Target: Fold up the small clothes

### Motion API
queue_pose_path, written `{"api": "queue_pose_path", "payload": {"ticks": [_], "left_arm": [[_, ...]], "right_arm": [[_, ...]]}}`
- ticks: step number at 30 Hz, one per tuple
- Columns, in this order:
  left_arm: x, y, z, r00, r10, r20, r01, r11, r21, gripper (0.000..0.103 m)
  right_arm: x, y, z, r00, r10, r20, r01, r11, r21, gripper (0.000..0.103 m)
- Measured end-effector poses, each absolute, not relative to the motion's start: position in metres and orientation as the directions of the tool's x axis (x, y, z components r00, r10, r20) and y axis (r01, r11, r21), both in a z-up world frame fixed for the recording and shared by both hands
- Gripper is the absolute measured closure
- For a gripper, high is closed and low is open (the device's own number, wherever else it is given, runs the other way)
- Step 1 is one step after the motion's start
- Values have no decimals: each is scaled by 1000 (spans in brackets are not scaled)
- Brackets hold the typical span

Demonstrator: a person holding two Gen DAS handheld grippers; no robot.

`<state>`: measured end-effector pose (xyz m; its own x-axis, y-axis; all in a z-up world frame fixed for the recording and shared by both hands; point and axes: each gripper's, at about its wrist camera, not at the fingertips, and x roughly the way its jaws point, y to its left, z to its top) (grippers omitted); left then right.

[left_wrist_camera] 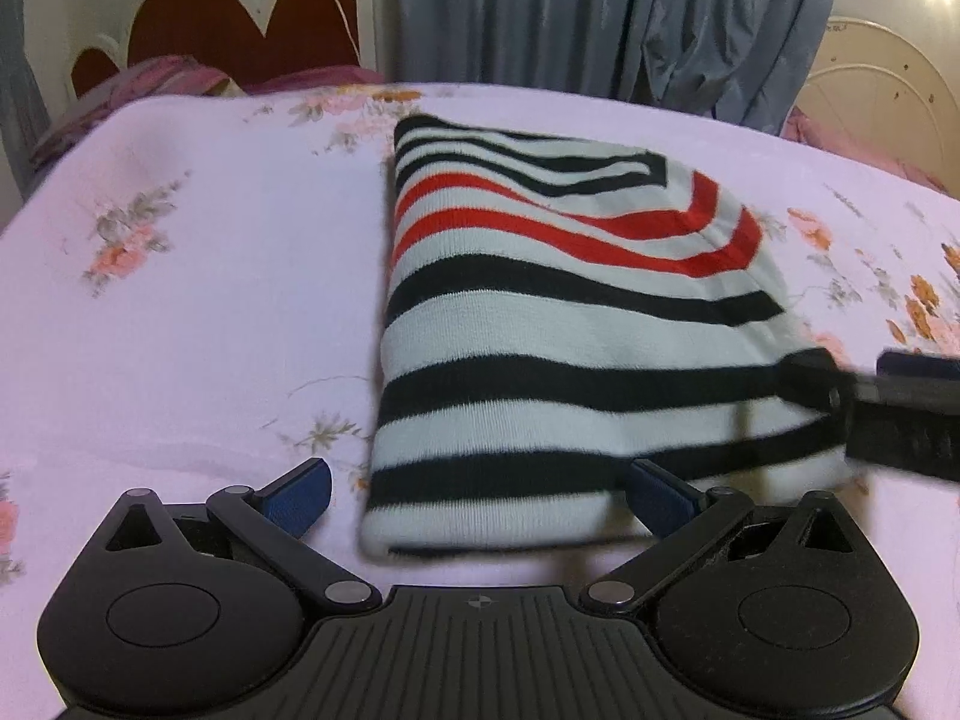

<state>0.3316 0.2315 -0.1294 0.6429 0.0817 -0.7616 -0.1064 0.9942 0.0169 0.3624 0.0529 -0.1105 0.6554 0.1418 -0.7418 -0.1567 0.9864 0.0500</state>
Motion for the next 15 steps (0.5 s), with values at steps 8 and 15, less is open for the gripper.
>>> {"api": "queue_pose_path", "payload": {"ticks": [8, 15], "left_arm": [[252, 222, -86, 704, 110, -702, -139, 990, 16, 0], [161, 196, -51, 746, 156, -647, -181, 983, 29, 0]], "right_arm": [[294, 35, -88, 520, 348, -780, -290, 931, 223, 10], [197, 24, -39, 614, 360, -702, -365, 919, 152, 2]]}}
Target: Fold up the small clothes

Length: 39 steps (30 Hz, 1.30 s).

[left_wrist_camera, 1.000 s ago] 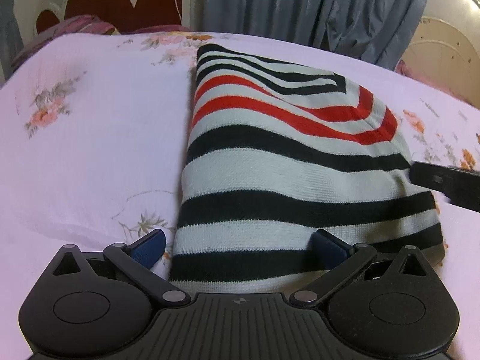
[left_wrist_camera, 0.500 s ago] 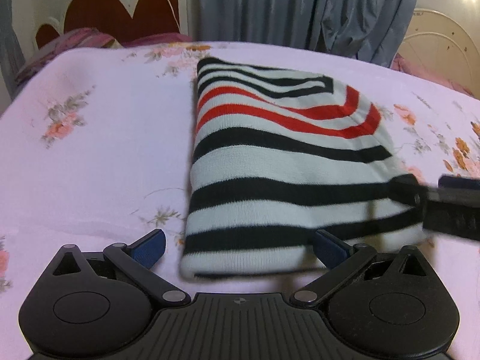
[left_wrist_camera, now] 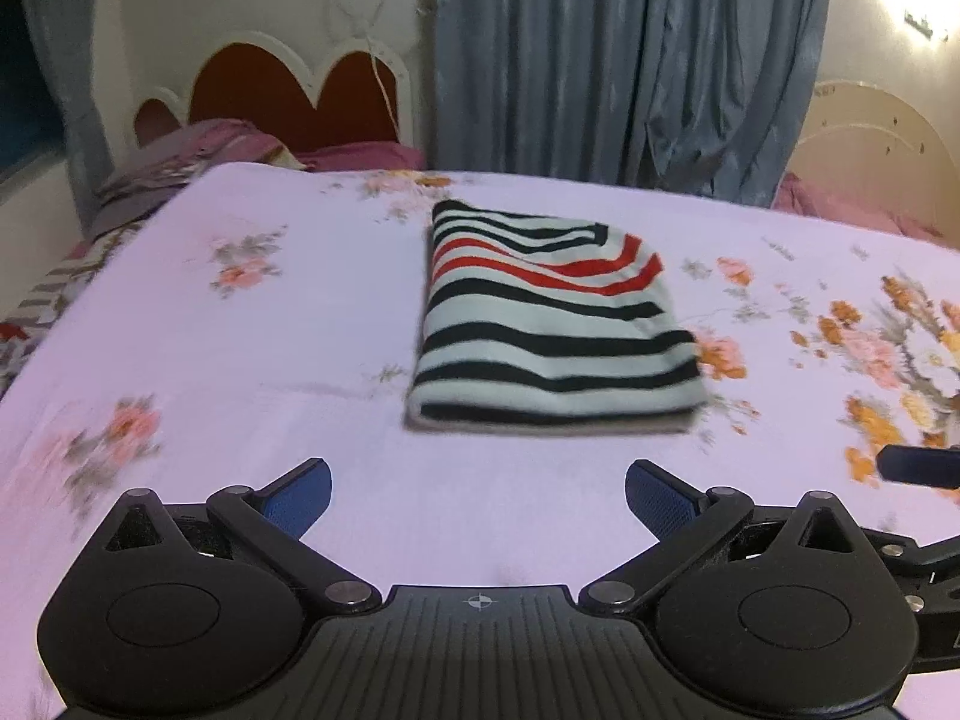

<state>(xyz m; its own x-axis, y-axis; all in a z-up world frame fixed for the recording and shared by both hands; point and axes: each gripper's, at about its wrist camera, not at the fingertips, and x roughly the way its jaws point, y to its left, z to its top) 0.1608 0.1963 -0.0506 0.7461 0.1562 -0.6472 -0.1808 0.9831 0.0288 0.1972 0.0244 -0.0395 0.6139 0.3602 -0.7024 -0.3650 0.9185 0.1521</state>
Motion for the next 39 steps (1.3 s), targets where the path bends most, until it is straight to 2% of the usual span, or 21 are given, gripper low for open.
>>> {"api": "queue_pose_path", "payload": {"ticks": [5, 11, 15, 20, 26, 39], "left_arm": [[95, 170, -28, 763, 187, -619, -187, 980, 66, 0], [31, 145, 3, 796, 217, -565, -182, 976, 119, 0], [0, 138, 22, 824, 207, -527, -180, 978, 103, 0], [-23, 135, 37, 842, 200, -501, -197, 979, 59, 0], [-37, 128, 40, 846, 221, -486, -218, 974, 64, 0], [-44, 122, 40, 841, 229, -490, -231, 971, 56, 0]], "right_arm": [[125, 8, -3, 740, 287, -609, -307, 949, 74, 1], [79, -20, 30, 804, 271, -529, -236, 962, 134, 1], [59, -30, 41, 816, 296, -497, -251, 955, 157, 1], [41, -28, 49, 832, 293, -471, -270, 956, 118, 1], [30, -30, 55, 837, 301, -456, -280, 953, 116, 1], [20, -39, 57, 844, 295, -448, -269, 955, 122, 1]]}}
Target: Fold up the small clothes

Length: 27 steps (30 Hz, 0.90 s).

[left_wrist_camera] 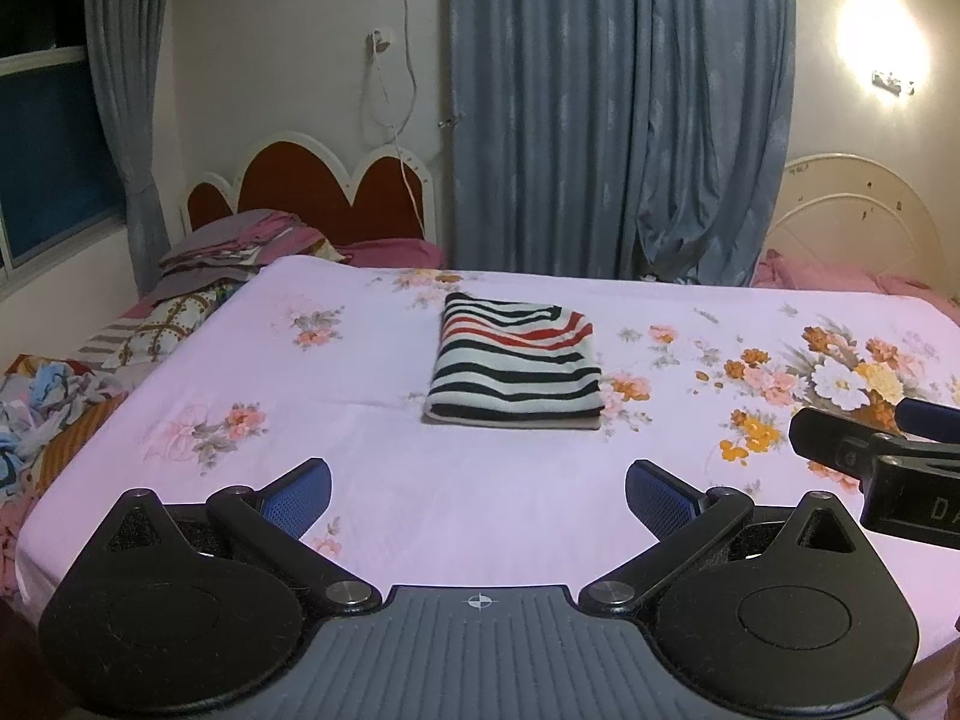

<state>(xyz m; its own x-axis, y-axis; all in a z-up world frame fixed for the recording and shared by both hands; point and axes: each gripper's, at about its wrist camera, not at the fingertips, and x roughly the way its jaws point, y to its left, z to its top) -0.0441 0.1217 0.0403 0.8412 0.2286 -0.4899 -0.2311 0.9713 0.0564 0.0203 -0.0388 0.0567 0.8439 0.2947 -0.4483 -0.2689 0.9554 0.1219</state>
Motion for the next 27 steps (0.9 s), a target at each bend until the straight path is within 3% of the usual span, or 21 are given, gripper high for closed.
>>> {"api": "queue_pose_path", "payload": {"ticks": [27], "left_arm": [[-41, 131, 42, 834, 268, -482, -266, 961, 73, 0]], "right_arm": [[20, -31, 59, 839, 308, -448, -282, 951, 126, 1]]}}
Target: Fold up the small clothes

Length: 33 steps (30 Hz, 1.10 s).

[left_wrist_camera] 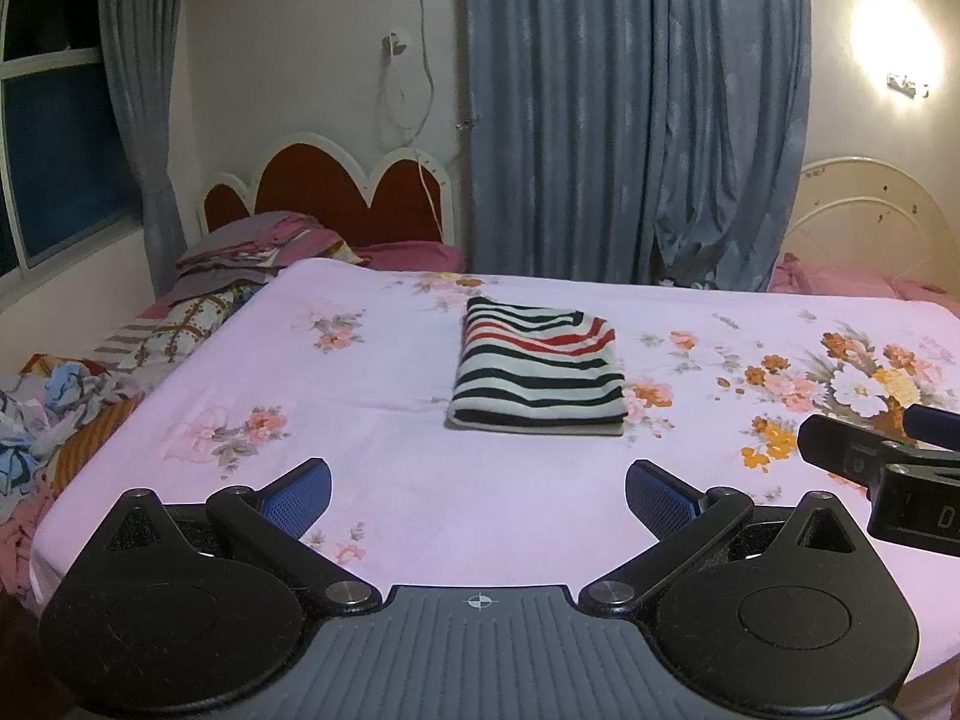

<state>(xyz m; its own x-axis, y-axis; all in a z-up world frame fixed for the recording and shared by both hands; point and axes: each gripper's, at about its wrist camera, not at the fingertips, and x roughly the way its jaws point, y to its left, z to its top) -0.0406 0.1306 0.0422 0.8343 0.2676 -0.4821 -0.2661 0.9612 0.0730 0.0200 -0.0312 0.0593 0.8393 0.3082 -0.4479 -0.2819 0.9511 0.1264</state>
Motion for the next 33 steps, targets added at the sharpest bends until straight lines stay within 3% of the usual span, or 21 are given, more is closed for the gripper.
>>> {"api": "queue_pose_path", "payload": {"ticks": [33], "left_arm": [[-16, 127, 30, 817, 261, -514, -262, 962, 74, 0]], "right_arm": [[37, -28, 50, 830, 289, -477, -254, 957, 139, 1]]}}
